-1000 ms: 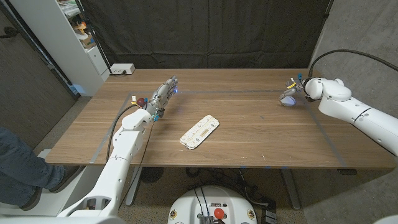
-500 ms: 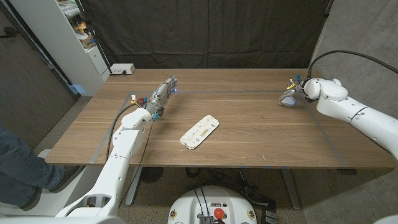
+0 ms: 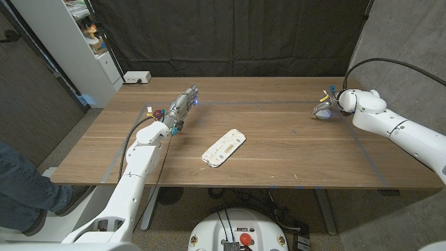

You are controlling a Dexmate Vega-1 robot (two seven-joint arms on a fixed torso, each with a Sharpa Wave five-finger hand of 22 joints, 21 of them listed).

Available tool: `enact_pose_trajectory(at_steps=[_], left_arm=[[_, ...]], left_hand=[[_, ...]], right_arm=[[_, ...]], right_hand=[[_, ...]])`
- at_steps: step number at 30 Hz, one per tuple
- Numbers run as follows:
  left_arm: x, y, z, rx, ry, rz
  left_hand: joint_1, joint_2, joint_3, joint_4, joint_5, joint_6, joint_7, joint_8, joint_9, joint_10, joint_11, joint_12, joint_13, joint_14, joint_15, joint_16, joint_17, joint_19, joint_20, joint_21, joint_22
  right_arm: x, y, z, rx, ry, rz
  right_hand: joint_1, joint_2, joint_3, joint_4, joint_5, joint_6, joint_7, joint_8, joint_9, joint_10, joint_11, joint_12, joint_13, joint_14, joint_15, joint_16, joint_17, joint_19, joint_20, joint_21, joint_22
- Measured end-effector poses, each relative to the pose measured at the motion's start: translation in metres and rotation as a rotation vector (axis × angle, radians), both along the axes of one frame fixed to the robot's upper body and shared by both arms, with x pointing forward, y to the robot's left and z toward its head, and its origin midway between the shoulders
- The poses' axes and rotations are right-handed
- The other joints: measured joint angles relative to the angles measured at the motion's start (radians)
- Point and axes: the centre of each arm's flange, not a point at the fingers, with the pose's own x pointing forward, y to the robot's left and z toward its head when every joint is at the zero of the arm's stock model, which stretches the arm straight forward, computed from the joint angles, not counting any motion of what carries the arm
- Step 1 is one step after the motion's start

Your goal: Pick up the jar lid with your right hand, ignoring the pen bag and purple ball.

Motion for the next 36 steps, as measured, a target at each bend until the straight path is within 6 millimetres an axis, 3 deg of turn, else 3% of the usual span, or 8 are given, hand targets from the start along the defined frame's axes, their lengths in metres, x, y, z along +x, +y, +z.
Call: enact_pose_trajectory(at_steps=[36], left_arm=[[0.003,-0.003,-0.005,0.013,0.023,0.002]], left_hand=[[-0.005,0.005,0.0,0.0,0.0,0.004,-0.004,0.0,0.0,0.005,-0.005,0.0,0.0,0.0,0.0,0.0,0.0,-0.006,0.006,0.0,0.0]], right_arm=[[0.02,-0.01,-0.012,0.037,0.034,-0.039]], right_hand=[[0.007,-0.007,-0.017,0.0,0.028,0.01,-0.001,0.004,0.0,0.006,-0.004,0.0,0.0,0.014,-0.007,0.008,0.0,0.022,0.014,0.008,0.0]])
